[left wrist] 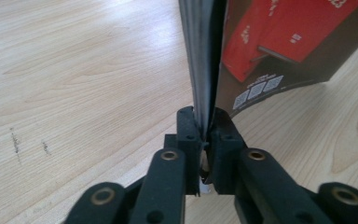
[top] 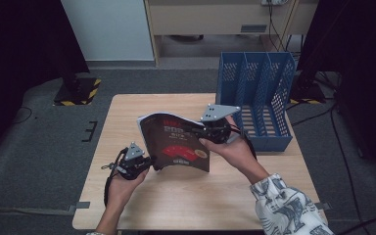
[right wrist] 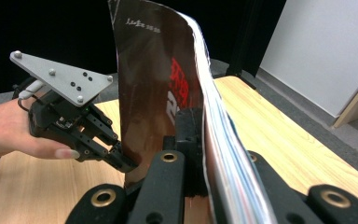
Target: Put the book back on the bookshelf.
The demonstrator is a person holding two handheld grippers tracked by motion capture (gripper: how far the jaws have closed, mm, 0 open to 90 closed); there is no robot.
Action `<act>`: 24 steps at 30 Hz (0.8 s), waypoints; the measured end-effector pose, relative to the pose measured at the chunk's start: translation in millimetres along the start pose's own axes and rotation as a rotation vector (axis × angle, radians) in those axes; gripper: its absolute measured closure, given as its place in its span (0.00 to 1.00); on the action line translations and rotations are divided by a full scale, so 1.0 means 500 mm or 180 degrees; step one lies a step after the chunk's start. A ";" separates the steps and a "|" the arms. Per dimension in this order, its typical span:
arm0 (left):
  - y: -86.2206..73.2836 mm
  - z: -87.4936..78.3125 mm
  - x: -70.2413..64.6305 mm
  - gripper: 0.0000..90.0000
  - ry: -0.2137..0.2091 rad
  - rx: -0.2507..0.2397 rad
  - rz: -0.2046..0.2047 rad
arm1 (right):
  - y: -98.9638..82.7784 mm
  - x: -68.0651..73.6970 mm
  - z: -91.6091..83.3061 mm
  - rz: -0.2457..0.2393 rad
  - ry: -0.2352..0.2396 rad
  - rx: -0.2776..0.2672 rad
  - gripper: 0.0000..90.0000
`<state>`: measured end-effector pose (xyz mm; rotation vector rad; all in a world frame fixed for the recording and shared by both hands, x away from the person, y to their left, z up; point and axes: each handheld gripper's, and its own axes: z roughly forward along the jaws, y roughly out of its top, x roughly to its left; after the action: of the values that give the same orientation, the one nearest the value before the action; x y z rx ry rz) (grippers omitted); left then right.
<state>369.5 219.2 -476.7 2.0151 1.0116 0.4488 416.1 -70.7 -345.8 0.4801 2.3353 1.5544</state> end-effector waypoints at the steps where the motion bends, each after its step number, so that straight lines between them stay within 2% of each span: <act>1: -0.001 0.001 0.001 0.76 0.0027 -0.0011 -0.0027 | 0.001 0.001 -0.001 -0.0004 -0.0012 0.0001 0.97; 2: -0.003 0.003 0.001 0.76 0.0082 -0.0010 -0.0045 | 0.001 0.001 -0.001 -0.0004 -0.0012 0.0001 0.97; 4: -0.009 0.006 0.001 0.60 0.0148 -0.0001 -0.0039 | 0.001 0.001 0.000 -0.0012 -0.0023 0.0019 0.97; 5: -0.015 0.006 0.003 0.48 0.0172 0.0040 -0.0043 | 0.001 0.001 0.000 -0.0017 -0.0015 0.0037 0.97; 6: -0.015 0.006 0.003 0.43 0.0172 0.0040 -0.0043 | 0.001 0.001 0.000 -0.0017 -0.0015 0.0037 0.97; 7: -0.022 0.005 0.006 0.43 0.0199 0.0068 -0.0083 | 0.001 0.001 0.001 -0.0015 -0.0020 0.0044 0.97; 8: -0.026 0.004 0.009 0.37 0.0215 0.0081 -0.0097 | 0.000 0.000 0.000 -0.0015 -0.0023 0.0050 0.97; 11: -0.040 0.003 0.021 0.32 0.0262 0.0096 -0.0229 | 0.001 -0.002 0.000 0.0020 -0.0035 0.0037 0.97; 13: -0.047 0.003 0.029 0.31 0.0305 0.0126 -0.0267 | 0.001 -0.004 0.000 0.0042 -0.0035 0.0031 0.97; 20: -0.063 0.006 0.044 0.21 0.0409 0.0222 -0.0338 | 0.011 -0.008 -0.001 0.0123 -0.0042 0.0026 0.97; 24: -0.070 0.005 0.053 0.18 0.0451 0.0290 -0.0381 | 0.021 -0.014 -0.004 0.0164 -0.0068 -0.0003 0.97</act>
<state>370.0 251.1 -507.2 2.0116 1.2524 0.4943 422.7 -71.5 -335.0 0.5580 2.3237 1.5653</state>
